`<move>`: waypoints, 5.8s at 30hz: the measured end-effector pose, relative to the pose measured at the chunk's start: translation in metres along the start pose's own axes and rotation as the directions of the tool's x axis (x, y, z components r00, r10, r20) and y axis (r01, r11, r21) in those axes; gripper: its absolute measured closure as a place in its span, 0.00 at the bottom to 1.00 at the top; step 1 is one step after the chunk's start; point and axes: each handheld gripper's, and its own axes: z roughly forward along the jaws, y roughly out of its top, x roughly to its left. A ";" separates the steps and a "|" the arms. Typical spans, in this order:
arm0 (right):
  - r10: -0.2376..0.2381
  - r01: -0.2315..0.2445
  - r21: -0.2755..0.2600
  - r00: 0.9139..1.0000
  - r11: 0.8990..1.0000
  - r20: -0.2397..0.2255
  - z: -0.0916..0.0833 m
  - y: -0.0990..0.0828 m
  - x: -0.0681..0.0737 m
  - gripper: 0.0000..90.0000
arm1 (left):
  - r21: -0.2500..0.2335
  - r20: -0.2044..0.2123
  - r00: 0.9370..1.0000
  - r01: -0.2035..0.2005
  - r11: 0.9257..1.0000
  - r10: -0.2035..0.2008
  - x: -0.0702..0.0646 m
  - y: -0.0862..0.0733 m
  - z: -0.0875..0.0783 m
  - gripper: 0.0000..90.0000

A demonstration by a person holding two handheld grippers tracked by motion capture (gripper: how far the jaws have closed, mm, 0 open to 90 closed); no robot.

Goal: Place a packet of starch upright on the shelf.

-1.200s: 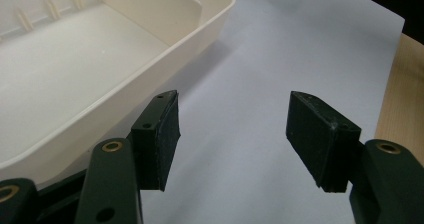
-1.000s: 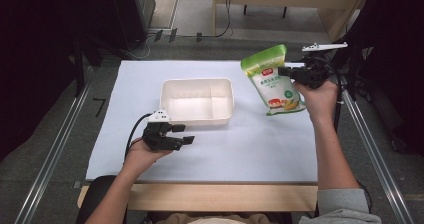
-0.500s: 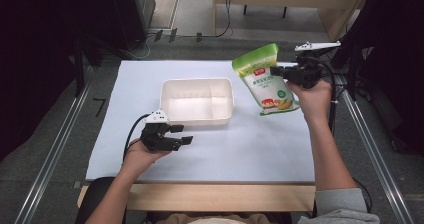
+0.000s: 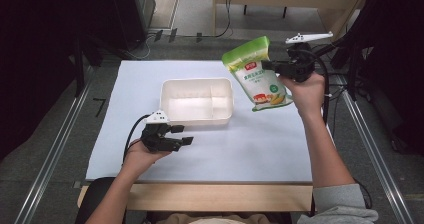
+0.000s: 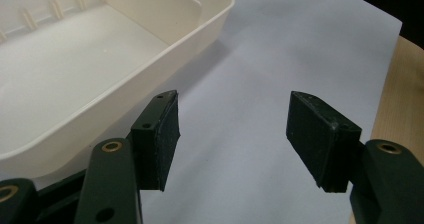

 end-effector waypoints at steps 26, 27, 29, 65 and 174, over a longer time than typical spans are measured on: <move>-0.057 0.057 -0.008 0.998 0.998 -0.026 -0.001 0.053 0.032 1.00 | -0.011 0.016 1.000 0.001 1.000 0.000 0.000 0.003 0.002 0.43; -0.057 0.057 -0.006 0.998 0.998 -0.029 0.000 0.055 0.033 1.00 | -0.009 0.014 1.000 -0.001 1.000 0.001 0.000 0.003 0.002 0.43; -0.063 0.062 -0.004 0.998 0.998 -0.032 0.004 0.058 0.037 1.00 | -0.008 0.019 1.000 0.000 1.000 0.000 0.000 0.003 0.002 0.43; -0.104 0.111 0.060 0.988 0.992 -0.113 0.084 0.092 0.087 1.00 | -0.003 0.044 0.999 0.005 1.000 -0.005 0.001 0.004 0.003 0.44; -0.020 0.054 0.170 0.981 0.984 -0.194 0.087 -0.081 0.047 0.48 | 0.055 0.040 0.999 0.027 0.998 -0.030 0.002 0.003 0.007 0.42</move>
